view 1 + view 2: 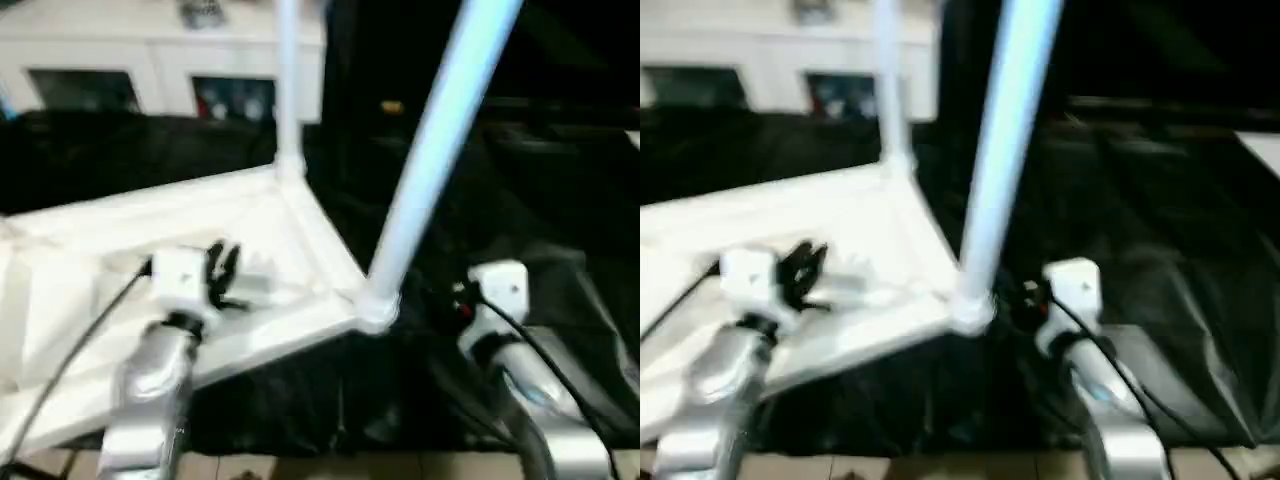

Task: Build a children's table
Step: Rotate leg to tighten

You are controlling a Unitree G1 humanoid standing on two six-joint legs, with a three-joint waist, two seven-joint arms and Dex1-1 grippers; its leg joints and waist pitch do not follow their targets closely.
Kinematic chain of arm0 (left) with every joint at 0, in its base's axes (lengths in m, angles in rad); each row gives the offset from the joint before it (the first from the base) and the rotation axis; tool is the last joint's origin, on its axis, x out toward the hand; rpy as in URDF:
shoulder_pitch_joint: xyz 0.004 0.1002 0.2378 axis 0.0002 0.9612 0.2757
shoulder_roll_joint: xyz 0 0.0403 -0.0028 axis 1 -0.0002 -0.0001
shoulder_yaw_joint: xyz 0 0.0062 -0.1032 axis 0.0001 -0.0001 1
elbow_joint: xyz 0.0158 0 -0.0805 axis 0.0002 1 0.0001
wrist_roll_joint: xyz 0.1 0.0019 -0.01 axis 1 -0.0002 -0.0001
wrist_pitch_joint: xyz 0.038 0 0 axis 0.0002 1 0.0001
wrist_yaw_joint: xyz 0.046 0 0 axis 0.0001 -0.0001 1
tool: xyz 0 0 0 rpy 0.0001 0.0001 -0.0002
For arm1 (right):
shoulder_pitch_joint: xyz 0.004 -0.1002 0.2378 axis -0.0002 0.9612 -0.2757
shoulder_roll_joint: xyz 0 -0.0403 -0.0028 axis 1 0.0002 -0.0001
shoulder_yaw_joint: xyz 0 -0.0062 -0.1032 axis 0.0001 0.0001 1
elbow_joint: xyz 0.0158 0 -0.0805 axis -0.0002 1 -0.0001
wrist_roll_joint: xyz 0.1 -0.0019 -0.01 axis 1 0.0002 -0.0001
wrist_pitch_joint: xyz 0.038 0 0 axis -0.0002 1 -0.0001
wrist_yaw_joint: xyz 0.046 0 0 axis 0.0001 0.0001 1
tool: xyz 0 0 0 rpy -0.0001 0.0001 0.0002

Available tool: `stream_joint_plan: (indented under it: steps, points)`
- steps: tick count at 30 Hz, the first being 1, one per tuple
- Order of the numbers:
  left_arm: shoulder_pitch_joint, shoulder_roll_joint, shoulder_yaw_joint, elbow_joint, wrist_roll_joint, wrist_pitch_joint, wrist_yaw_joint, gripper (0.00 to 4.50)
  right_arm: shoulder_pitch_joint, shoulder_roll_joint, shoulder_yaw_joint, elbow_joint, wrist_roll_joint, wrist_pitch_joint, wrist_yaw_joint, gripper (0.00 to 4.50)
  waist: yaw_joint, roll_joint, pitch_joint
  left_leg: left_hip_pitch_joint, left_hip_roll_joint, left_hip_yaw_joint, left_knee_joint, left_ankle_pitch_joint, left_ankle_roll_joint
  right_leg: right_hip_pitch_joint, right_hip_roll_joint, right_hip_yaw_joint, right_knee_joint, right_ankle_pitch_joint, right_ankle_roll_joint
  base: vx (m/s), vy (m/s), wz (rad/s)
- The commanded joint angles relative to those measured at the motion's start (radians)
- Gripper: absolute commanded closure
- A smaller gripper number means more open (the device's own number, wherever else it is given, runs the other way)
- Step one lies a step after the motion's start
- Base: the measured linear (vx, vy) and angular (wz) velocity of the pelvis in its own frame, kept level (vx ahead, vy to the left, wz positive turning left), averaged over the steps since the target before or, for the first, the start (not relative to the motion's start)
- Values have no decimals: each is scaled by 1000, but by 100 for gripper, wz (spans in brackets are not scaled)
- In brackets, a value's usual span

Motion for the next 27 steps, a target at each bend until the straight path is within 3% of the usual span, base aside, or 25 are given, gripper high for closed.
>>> stream_joint_plan:
  steps: [1, 2, 4, 6, 7, 8, 9, 10, 11, 12, 13, 15, 16, 17, 18, 19, 21, 22, 23, 24, 26, 27]
  points:
    - [1, 14, 4, -1, -3, -5, -3, 346, -13, -3, -4, -3, 3, 0, 4, 58, 9, -14, -40, 10, 54, 13, -86, 58, 77, 61, -47, 15, -99, 79, -94, -83, -34, -4]
    - [-5, 24, -1, 6, 8, -12, -3, 346, -17, -4, -10, 1, 6, 0, 4, 58, 1, -1, -33, 17, 67, 20, -107, -68, 43, 54, -36, 7, -109, -34, -137, -70, -45, -2]
    - [-20, 46, -7, 25, 15, -25, -10, 346, -27, -5, -18, 8, 8, 1, 3, 58, -7, -2, -28, 24, 80, 36, -122, -210, 4, 39, -25, 8, -119, -164, -173, -86, -44, 1]
    - [-62, 69, -4, 75, -18, -37, -73, 346, -38, -14, -27, 18, 10, 2, 6, 58, -10, -3, -24, 26, 86, 45, -132, -297, -35, 25, -21, 7, -125, -259, -166, -38, -9, 1]
    - [-79, 79, -7, 92, -41, -35, -113, 346, -42, -21, -30, 23, 10, 1, 8, 58, -5, 0, -27, 35, 87, 50, -131, -319, -48, 14, -20, 9, -127, -285, -158, -74, -11, 1]
    - [-98, 90, -7, 100, -94, -20, -185, 327, -46, -29, -37, 31, 15, -2, 13, 58, -3, -1, -27, 35, 88, 51, -131, -318, -51, 13, -21, 11, -127, -280, -158, -61, -9, 5]
    - [-98, 90, -7, 100, -94, -20, -185, 316, -46, -29, -37, 31, 15, -2, 13, 58, -2, -1, -27, 34, 89, 53, -133, -318, -53, 12, -21, 11, -127, -272, -159, -61, -9, 5]
    - [-136, 112, -12, 115, -182, 36, -299, 310, -57, -46, -50, 47, 22, 1, 27, 58, -2, -1, -27, 26, 93, 55, -135, -302, -57, 17, -21, 10, -122, -235, -161, 0, 0, 0]
    - [-136, 112, -12, 115, -182, 36, -299, 306, -57, -46, -50, 47, 22, 1, 27, 58, 1, -4, -32, 23, 89, 57, -134, -275, -56, 18, -22, 10, -116, -211, -163, 0, 0, 0]
    - [-160, 129, -22, 129, -203, 65, -349, 297, -63, -57, -55, 56, 27, 6, 37, 58, 1, 1, -32, 24, 89, 58, -135, -269, -57, 16, -20, 10, -115, -196, -166, 0, 0, 0]
    - [-195, 164, -55, 148, -233, 107, -456, 283, -72, -81, -64, 68, 42, 15, 69, 58, 0, -5, -34, 21, 87, 60, -133, -253, -52, 18, -19, 10, -113, -174, -167, 0, 0, 0]
    - [-261, 242, -149, 203, -215, 160, -633, 267, -84, -130, -80, 90, 72, 34, 137, 58, 2, 1, -37, 24, 86, 63, -131, -229, -42, 16, -17, 11, -110, -135, -175, 0, 0, 0]
    - [-284, 275, -191, 223, -217, 218, -708, 267, -89, -152, -83, 98, 80, 41, 163, 58, 5, 16, -38, 24, 86, 62, -130, -202, -35, 20, -19, 12, -104, -97, -183, 0, 0, 0]
    - [-299, 298, -229, 240, -196, 232, -750, 267, -89, -170, -83, 101, 84, 46, 185, 58, 1, 7, -38, 24, 86, 67, -129, -189, -32, 19, -17, 12, -108, -77, -188, 0, 0, 0]
    - [-313, 310, -255, 267, -169, 228, -770, 267, -85, -188, -80, 97, 87, 48, 208, 58, 1, 4, -41, 20, 87, 69, -126, -154, -21, 25, -17, 11, -102, -27, -202, 0, 0, 0]
    - [-329, 313, -271, 302, -133, 213, -765, 267, -79, -206, -79, 88, 92, 55, 230, 58, 0, 22, -44, 22, 87, 71, -122, -117, -10, 28, -17, 10, -99, 41, -221, 0, 0, 0]
    - [-348, 319, -287, 343, -97, 206, -753, 267, -67, -226, -77, 71, 103, 67, 258, 58, -1, 13, -51, 19, 87, 75, -113, -69, 14, 39, -20, 10, -94, 134, -246, 0, 0, 0]
    - [-349, 320, -288, 345, -96, 207, -753, 267, -66, -227, -76, 70, 104, 68, 260, 58, 1, 16, -54, 14, 87, 77, -108, -18, 44, 43, -24, 9, -89, 192, -273, 0, 0, 0]
    - [-355, 328, -298, 354, -90, 227, -752, 267, -60, -236, -72, 61, 108, 71, 273, 58, 1, 16, -54, 14, 87, 77, -108, -18, 44, 43, -24, 9, -89, 192, -273, 0, 0, 0]
    - [-369, 356, -326, 366, -94, 287, -764, 267, -36, -264, -53, 36, 125, 81, 313, 58, 4, 33, -54, 22, 90, 79, -107, -30, 49, 37, -21, 8, -89, 186, -292, 0, 0, 0]
    - [-372, 364, -331, 368, -94, 300, -761, 267, -29, -271, -47, 29, 124, 81, 318, 58, 5, 27, -49, 20, 93, 81, -111, -65, 51, 37, -21, 7, -93, 143, -301, 0, 0, 0]
    - [-378, 369, -332, 374, -92, 326, -744, 267, -27, -274, -44, 25, 121, 80, 319, 58, 5, 31, -46, 20, 93, 81, -115, -96, 42, 34, -22, 6, -97, 83, -304, 0, 0, 0]
